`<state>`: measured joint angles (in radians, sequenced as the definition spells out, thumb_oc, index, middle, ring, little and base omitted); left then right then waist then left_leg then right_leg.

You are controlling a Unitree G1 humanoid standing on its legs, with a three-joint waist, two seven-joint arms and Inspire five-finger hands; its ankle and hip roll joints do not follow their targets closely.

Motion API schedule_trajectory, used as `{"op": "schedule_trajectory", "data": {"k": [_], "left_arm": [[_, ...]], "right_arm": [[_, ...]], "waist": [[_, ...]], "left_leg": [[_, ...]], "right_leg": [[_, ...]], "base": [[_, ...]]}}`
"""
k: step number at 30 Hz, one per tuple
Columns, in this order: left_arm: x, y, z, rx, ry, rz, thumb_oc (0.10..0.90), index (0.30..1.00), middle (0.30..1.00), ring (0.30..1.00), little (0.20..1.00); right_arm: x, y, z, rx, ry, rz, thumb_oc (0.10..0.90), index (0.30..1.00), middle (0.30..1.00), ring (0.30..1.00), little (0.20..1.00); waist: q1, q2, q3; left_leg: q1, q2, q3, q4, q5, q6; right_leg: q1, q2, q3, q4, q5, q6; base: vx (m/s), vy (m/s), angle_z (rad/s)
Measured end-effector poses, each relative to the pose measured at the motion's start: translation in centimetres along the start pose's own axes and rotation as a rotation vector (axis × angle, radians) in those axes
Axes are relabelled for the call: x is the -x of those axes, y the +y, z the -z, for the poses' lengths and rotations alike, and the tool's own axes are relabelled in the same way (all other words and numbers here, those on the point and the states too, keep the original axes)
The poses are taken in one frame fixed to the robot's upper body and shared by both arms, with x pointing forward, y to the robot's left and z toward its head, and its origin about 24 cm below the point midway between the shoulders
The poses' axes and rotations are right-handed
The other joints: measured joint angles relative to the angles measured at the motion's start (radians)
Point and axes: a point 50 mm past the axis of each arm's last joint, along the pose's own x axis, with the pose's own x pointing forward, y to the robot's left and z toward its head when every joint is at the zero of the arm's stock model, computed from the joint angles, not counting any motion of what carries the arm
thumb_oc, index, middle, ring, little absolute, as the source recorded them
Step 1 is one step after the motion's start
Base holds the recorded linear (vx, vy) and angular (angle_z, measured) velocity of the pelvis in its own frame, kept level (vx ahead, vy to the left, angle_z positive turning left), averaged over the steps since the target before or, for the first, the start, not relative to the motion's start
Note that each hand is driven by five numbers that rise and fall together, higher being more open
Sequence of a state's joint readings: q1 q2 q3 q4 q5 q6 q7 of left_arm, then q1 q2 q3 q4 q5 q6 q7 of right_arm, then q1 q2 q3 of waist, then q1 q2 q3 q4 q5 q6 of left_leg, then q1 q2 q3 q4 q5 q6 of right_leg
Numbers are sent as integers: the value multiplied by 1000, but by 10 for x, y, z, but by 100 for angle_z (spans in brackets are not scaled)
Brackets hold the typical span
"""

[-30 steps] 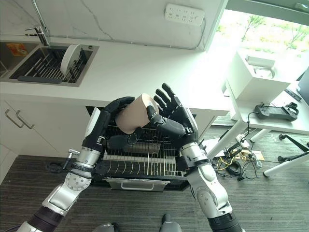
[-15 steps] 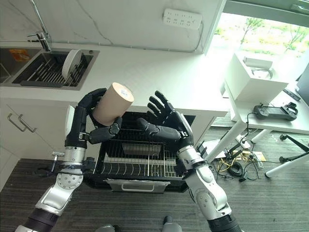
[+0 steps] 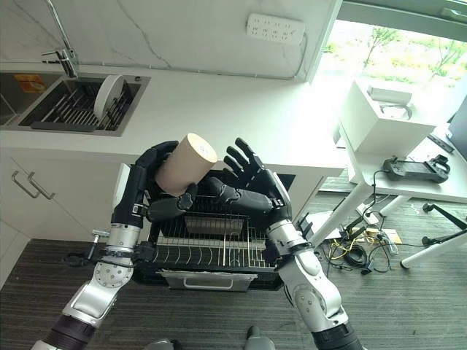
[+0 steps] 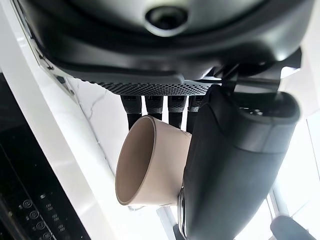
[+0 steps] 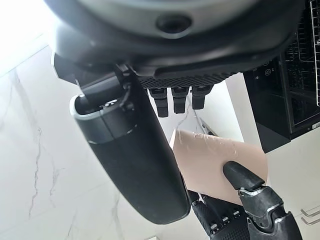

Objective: Place the dishes in the dishwasher.

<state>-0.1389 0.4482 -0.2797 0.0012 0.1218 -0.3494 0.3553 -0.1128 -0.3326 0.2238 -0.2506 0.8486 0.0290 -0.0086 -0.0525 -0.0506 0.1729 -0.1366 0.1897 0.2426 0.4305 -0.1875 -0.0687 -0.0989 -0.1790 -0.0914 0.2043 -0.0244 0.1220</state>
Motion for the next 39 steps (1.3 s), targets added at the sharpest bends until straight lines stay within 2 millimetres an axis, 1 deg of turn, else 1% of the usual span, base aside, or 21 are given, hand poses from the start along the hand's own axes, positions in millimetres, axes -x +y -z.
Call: {"op": "schedule_trajectory", "data": {"k": [4,12,22,25,29,33,39], "left_arm": [[0,-2,0,3,-1,19,400,300,300,300,300],[1,-10,-2,13,-5,54,400,300,300,300,300],[2,-10,-2,14,-5,67,400,300,300,300,300],[2,-14,-2,19,-5,91,400,300,300,300,300],[5,-23,-3,34,-6,146,400,300,300,300,300],[5,-24,-3,67,5,144,400,300,300,300,300],[2,-24,-5,69,-8,158,400,300,300,300,300]], "right_arm": [[0,-5,7,-14,21,43,800,900,900,900,900],[-1,-1,22,-22,82,42,800,900,900,900,900],[-2,-2,22,-20,82,56,800,900,900,900,900],[-3,0,23,-31,79,55,800,900,900,900,900],[-7,5,22,-90,64,48,800,900,900,900,900],[-12,7,19,-84,53,53,800,900,900,900,900],[-14,8,17,-103,44,63,800,900,900,900,900]], "waist": [[0,-6,-4],[2,-6,-4],[3,-6,-4],[4,-6,-4],[3,-6,-4],[3,-6,-4],[8,-6,-4]], "left_leg": [[-1,0,0,0,0,0],[-1,1,0,0,0,0],[0,1,-1,0,0,0],[-1,1,-1,0,0,0],[-1,1,-1,0,0,0],[-1,1,-1,0,0,0],[-1,1,-2,0,0,0]], "right_leg": [[0,0,0,-1,0,0],[0,0,0,-1,0,0],[1,0,-1,-2,0,0],[1,0,-2,-2,0,0],[1,0,-2,-2,0,0],[1,0,-3,-2,0,0],[2,0,-3,-3,0,0]], "base": [[0,0,0],[0,0,0],[0,0,0],[0,0,0],[0,0,0],[0,0,0],[0,0,0]]}}
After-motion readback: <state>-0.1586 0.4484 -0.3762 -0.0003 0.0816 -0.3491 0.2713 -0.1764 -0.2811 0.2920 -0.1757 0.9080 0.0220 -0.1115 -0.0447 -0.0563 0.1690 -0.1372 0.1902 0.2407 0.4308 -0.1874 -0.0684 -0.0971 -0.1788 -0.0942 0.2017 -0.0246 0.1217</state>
